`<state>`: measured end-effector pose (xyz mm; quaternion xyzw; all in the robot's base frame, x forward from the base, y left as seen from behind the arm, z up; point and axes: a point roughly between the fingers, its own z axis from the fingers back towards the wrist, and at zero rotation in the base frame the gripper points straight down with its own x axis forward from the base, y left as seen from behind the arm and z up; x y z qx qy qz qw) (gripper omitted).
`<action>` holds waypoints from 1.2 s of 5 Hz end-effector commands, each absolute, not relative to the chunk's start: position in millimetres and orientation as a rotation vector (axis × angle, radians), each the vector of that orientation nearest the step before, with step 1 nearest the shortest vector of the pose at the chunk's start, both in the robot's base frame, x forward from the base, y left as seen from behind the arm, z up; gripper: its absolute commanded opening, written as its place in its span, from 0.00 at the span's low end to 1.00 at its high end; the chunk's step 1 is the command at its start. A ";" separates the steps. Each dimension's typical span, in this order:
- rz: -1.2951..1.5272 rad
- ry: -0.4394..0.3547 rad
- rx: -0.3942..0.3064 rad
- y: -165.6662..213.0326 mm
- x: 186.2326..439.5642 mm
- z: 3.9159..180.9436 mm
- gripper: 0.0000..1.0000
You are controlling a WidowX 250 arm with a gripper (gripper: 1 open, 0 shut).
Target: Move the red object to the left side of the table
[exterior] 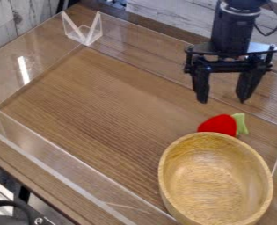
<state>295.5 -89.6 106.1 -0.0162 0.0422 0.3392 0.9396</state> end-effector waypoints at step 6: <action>1.115 -0.031 -0.036 -109.1 340.6 52.7 1.00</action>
